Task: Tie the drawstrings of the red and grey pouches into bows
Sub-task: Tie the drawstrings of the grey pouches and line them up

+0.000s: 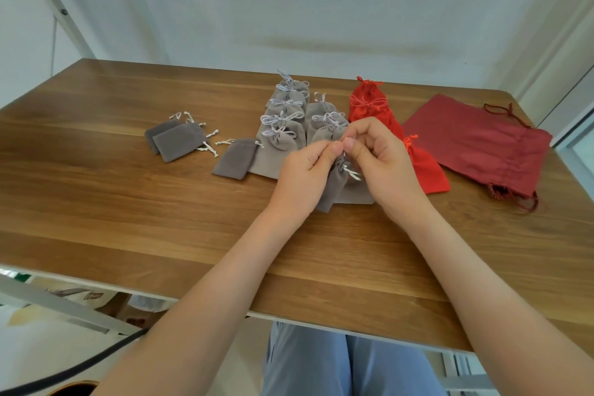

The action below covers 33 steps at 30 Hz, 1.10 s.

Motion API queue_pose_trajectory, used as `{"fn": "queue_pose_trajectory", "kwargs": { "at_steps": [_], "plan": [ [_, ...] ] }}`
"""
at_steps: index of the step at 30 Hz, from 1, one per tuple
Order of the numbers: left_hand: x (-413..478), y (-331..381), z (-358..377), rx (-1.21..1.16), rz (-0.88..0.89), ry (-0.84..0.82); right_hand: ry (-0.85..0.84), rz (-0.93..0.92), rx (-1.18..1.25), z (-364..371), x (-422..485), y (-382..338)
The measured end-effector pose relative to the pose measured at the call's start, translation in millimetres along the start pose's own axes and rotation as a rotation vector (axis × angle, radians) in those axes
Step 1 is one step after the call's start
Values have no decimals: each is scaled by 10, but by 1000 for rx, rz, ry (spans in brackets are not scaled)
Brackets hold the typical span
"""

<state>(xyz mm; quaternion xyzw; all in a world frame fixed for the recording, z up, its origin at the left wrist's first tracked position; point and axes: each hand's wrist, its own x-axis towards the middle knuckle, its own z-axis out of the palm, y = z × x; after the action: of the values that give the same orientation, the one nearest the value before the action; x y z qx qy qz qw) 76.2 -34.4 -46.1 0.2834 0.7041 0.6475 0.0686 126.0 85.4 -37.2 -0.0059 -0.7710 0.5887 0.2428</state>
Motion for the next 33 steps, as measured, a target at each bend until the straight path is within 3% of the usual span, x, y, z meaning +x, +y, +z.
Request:
{"fn": "queue_pose_trajectory", "kwargs": {
  "at_steps": [6, 9, 14, 18, 22, 29, 33],
  "plan": [
    [12, 8, -65, 24, 15, -258, -39, -9, 21, -87, -24, -8],
    [16, -9, -72, 46, -4, -288, -60, 1, -39, -103, -30, -20],
    [8, -25, -8, 170, 35, -81, 3, 29, -65, -38, -21, -41],
    [7, -15, -27, 78, 16, 133, -28, 60, -429, -26, -18, 19],
    [24, -3, -36, 71, 32, 132, -41, 114, -500, -28, 2, 6],
    [22, 30, -25, -324, -62, 60, -63, 81, -579, -106, 34, -20],
    [25, 23, -29, -238, -43, 89, -62, -22, -577, -169, 37, -6]
  ]
}}
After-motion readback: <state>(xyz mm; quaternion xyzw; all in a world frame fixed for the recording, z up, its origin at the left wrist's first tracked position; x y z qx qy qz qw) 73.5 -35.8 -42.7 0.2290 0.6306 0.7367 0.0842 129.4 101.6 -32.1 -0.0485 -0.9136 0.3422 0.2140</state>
